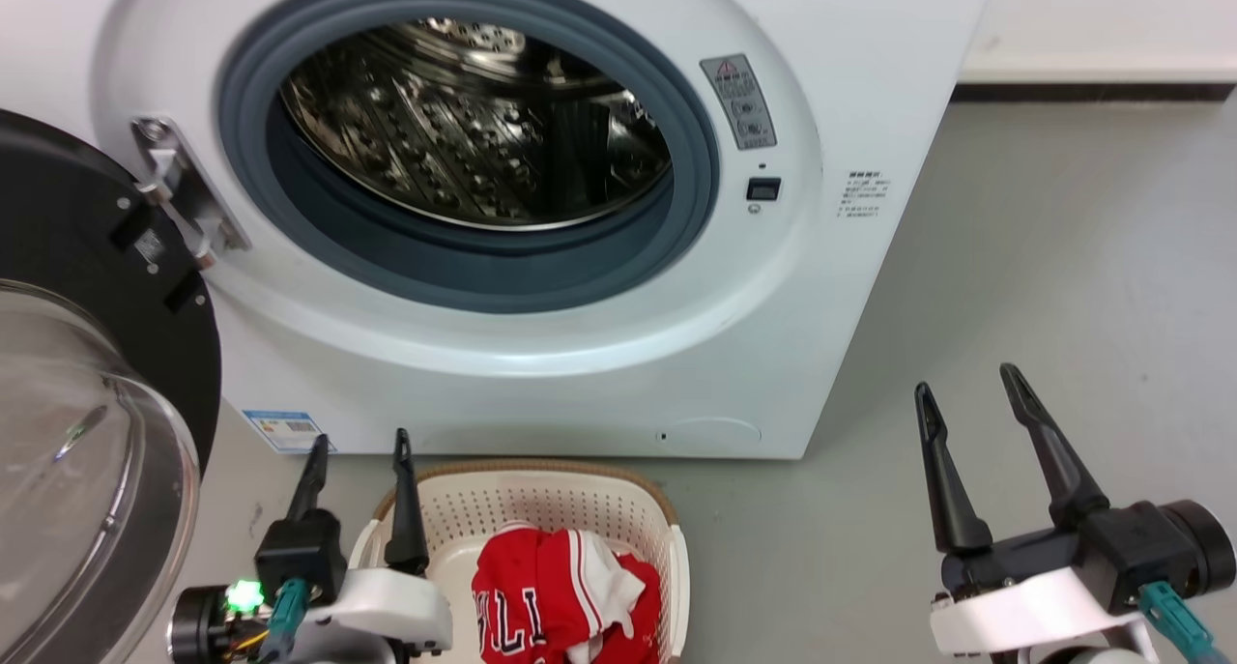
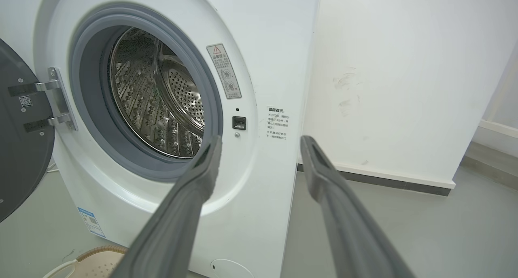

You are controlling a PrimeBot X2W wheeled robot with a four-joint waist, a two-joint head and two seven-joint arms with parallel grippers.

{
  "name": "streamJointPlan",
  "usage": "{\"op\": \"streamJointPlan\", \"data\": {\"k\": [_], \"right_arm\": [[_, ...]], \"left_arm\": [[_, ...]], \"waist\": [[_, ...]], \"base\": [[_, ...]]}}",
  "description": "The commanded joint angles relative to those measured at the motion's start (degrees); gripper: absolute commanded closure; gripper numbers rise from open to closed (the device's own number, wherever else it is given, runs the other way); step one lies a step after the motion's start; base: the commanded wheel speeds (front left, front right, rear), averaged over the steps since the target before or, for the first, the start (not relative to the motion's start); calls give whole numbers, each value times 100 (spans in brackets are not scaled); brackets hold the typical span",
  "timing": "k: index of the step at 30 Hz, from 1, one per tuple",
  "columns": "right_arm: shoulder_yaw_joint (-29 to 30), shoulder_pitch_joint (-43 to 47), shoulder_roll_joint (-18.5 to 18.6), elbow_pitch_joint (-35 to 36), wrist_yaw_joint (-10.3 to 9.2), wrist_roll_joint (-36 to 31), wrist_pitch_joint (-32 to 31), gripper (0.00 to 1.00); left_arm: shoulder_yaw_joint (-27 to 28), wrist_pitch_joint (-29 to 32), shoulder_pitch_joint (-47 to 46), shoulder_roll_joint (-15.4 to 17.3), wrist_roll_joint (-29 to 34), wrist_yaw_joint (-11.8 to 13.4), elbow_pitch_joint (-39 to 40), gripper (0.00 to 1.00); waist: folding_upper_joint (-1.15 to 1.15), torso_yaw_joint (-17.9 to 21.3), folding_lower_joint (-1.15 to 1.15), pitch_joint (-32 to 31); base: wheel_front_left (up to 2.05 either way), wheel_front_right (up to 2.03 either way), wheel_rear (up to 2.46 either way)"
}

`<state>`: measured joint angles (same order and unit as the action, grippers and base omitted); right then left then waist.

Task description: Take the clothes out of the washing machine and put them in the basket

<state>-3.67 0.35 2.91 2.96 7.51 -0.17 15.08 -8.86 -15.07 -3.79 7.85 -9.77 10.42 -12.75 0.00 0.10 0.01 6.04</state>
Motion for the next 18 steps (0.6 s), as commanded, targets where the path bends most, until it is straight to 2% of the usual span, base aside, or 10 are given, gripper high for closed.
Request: {"op": "streamJointPlan", "data": {"k": [1, 8, 18], "right_arm": [[3, 122, -6, 40, -4, 18, 13, 0], [10, 366, -6, 137, -4, 104, 13, 0], [51, 576, -6, 184, -4, 142, 13, 0]], "left_arm": [[130, -13, 176, -70, 119, -8, 208, 0], [507, -14, 688, -258, 479, -14, 888, 0], [595, -15, 1045, -356, 770, 3, 1070, 0]], "waist": [[0, -16, -1, -172], [0, 38, -1, -472], [0, 111, -1, -651]], "base": [[0, 0, 0], [0, 0, 0], [0, 0, 0]]}}
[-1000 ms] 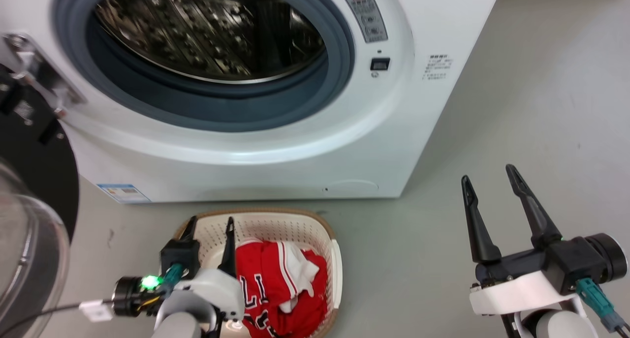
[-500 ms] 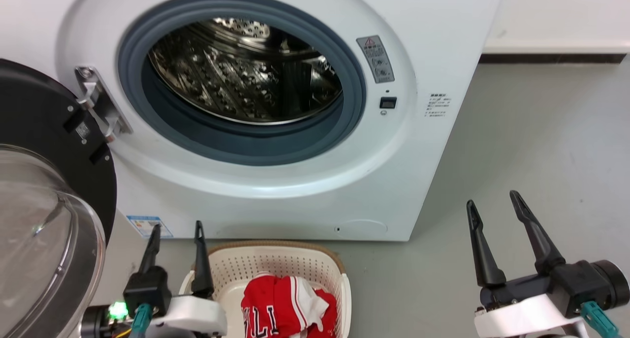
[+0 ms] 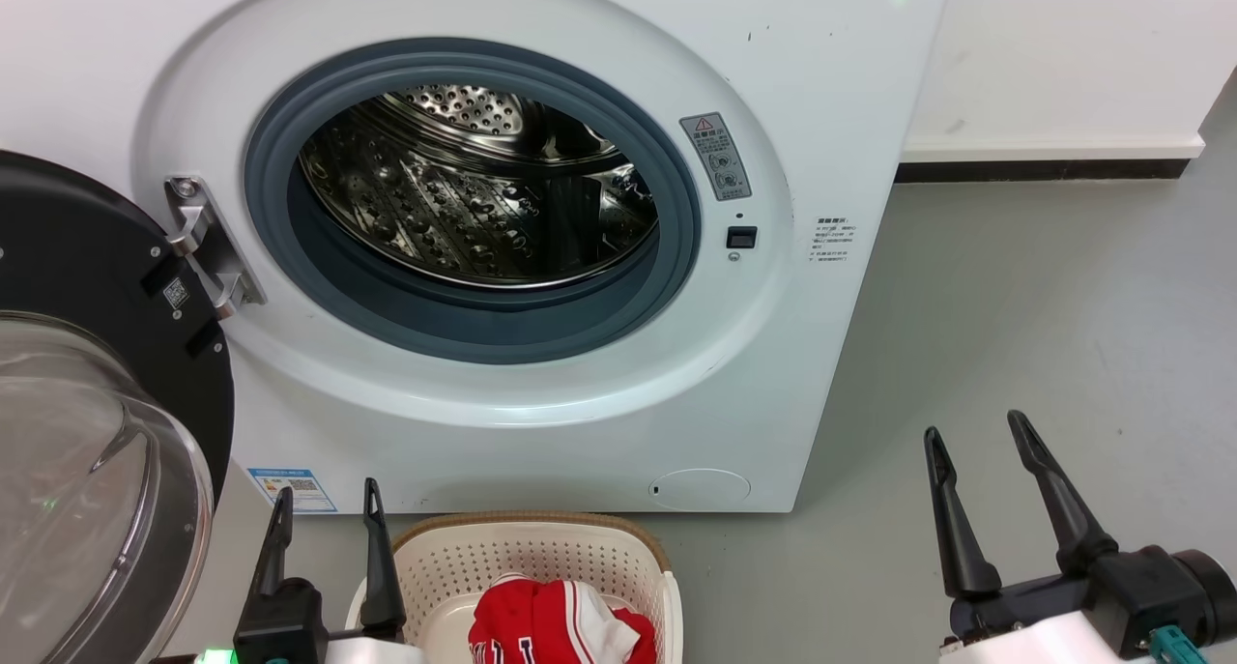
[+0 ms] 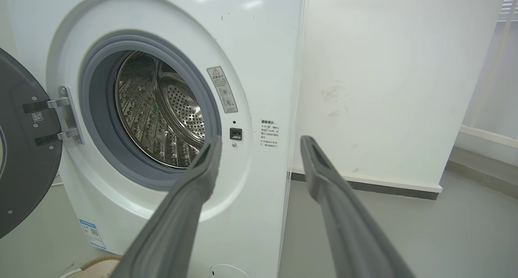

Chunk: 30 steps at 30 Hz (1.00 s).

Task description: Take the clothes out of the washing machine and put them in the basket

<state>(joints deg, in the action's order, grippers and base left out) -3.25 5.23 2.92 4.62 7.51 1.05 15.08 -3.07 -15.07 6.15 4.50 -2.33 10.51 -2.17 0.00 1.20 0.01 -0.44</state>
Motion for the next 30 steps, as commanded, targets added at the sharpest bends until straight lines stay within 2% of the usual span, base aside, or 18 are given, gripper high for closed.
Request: {"op": "streamJointPlan", "data": {"k": [1, 11, 30], "right_arm": [[15, 111, -8, 11, -4, 20, 13, 0], [30, 213, -8, -71, -4, 36, 13, 0], [37, 201, -8, -116, -4, 52, 13, 0]], "left_arm": [[21, -15, 69, -28, 24, -9, 16, 0], [69, -15, 154, -74, 21, -97, -68, 0], [251, -15, 151, -119, 52, -416, -132, 0]], "waist": [[0, 3, -1, -17], [0, -12, -1, -69], [0, -9, -1, -34]], "base": [[0, 0, 0], [0, 0, 0], [0, 0, 0]]}}
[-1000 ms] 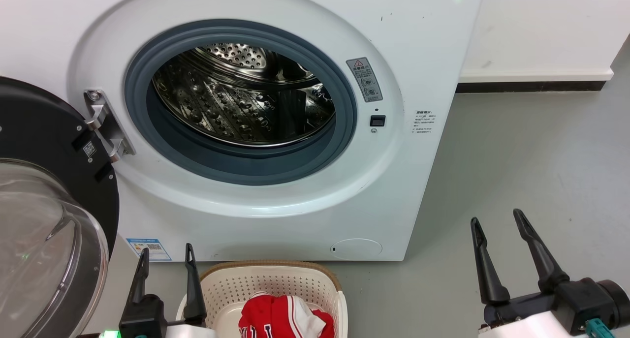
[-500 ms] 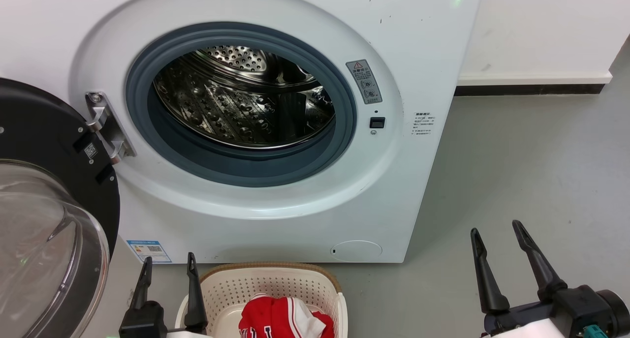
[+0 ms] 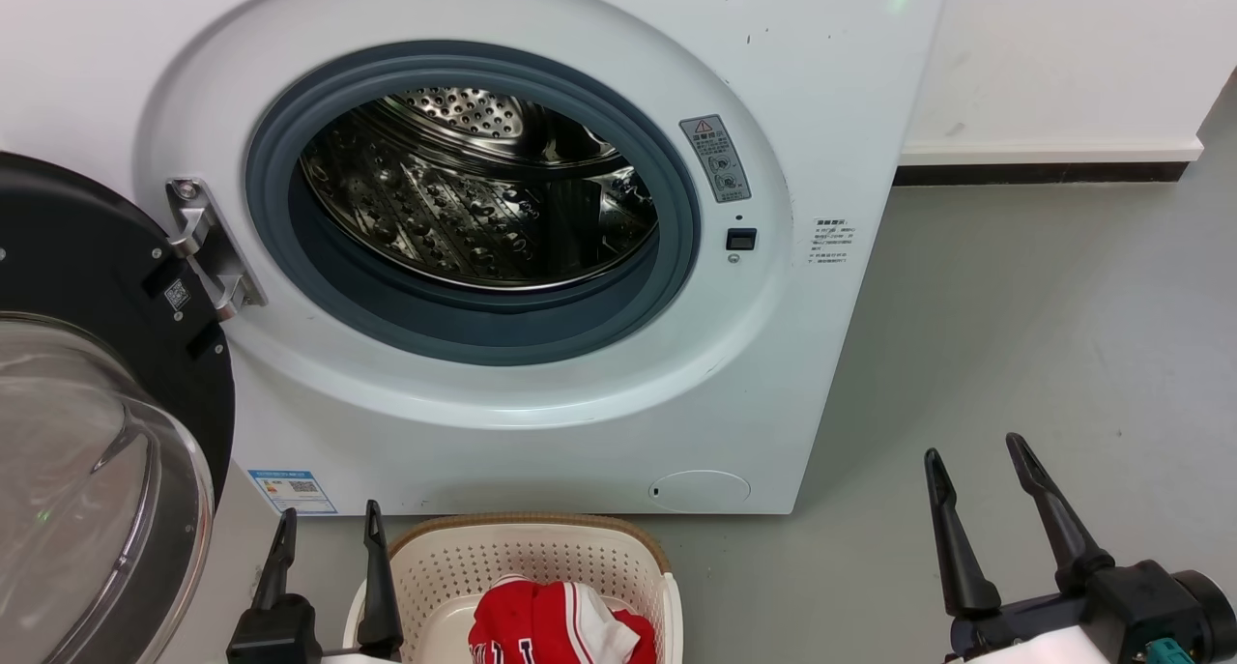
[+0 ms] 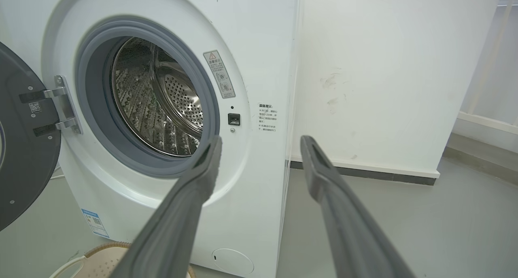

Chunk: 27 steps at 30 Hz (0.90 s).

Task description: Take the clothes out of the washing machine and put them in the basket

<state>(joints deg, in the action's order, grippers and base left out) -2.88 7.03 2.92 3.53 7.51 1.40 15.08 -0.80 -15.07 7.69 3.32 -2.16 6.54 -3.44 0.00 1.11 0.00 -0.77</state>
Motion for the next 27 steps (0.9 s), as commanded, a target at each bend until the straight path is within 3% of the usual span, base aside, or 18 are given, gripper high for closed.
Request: {"op": "streamJointPlan", "data": {"k": [1, 4, 5, 10, 27], "right_arm": [[2, 20, -8, -8, -4, 20, 13, 0], [-1, 20, -8, -12, -4, 23, 13, 0], [-2, 1, 0, -4, 0, 4, 0, 100], [-15, 41, 0, -241, 0, 48, -29, 100], [31, -271, 129, -560, -1, 2209, -367, 100]], "left_arm": [[28, -15, -5, -3, 41, -27, -8, 0], [40, -15, -7, -9, 53, -39, -19, 0], [28, 2, -2, -6, 6, -19, -9, 100], [16, 50, 38, -25, -63, -31, -281, 100], [183, 525, -296, -29, -2052, -337, -453, 100]], "waist": [[0, 1, 0, -1], [0, 3, 0, 0], [0, 3, 0, 0], [0, 4, 0, 2], [0, -12, 0, 15]], "base": [[0, 0, 0], [0, 0, 0], [0, 0, 0], [0, 0, 0], [0, 0, 0]]}}
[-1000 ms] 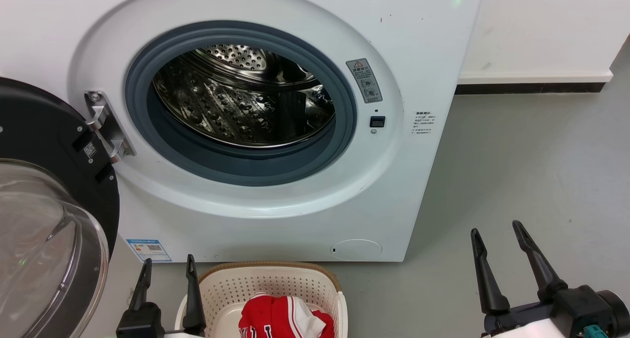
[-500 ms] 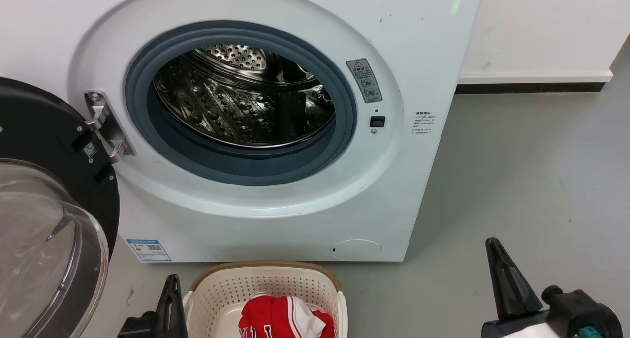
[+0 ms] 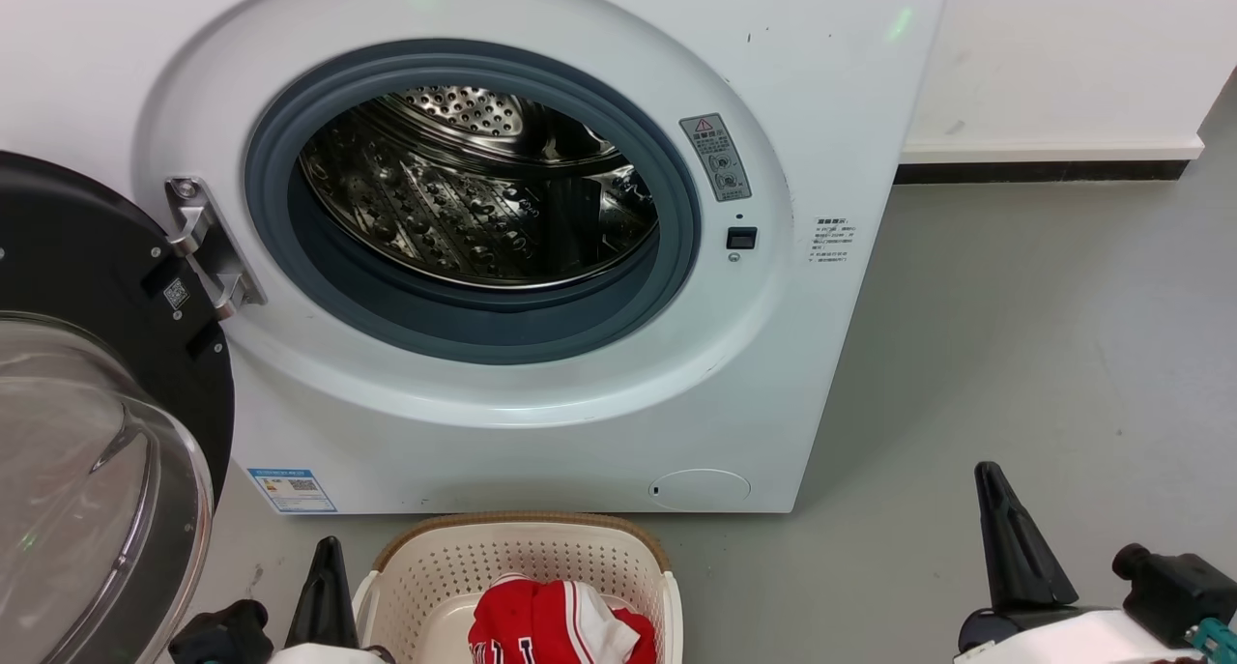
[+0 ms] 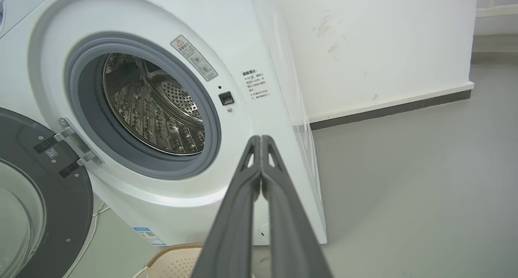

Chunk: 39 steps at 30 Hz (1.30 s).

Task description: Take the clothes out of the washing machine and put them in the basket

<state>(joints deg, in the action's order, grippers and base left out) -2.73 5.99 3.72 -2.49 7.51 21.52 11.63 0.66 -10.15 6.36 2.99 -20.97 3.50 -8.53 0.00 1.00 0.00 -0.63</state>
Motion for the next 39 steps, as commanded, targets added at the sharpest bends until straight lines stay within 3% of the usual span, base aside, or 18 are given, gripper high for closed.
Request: {"op": "streamJointPlan", "data": {"k": [1, 19, 39], "right_arm": [[20, -183, 54, 24, -1, 309, -42, 100], [121, -467, 122, -269, -1, 2194, -395, 100], [244, -695, 146, -517, -1, 3699, -718, 100]], "left_arm": [[45, 56, -181, 4, -277, -50, 48, 100], [187, 475, -471, 0, -2070, -325, -102, 100], [305, 823, -719, -4, -3532, -558, -228, 100]], "waist": [[0, -2, 0, 1], [0, -19, 0, 15], [0, -37, 0, 30]], "base": [[0, 0, 0], [0, 0, 0], [0, 0, 0]]}}
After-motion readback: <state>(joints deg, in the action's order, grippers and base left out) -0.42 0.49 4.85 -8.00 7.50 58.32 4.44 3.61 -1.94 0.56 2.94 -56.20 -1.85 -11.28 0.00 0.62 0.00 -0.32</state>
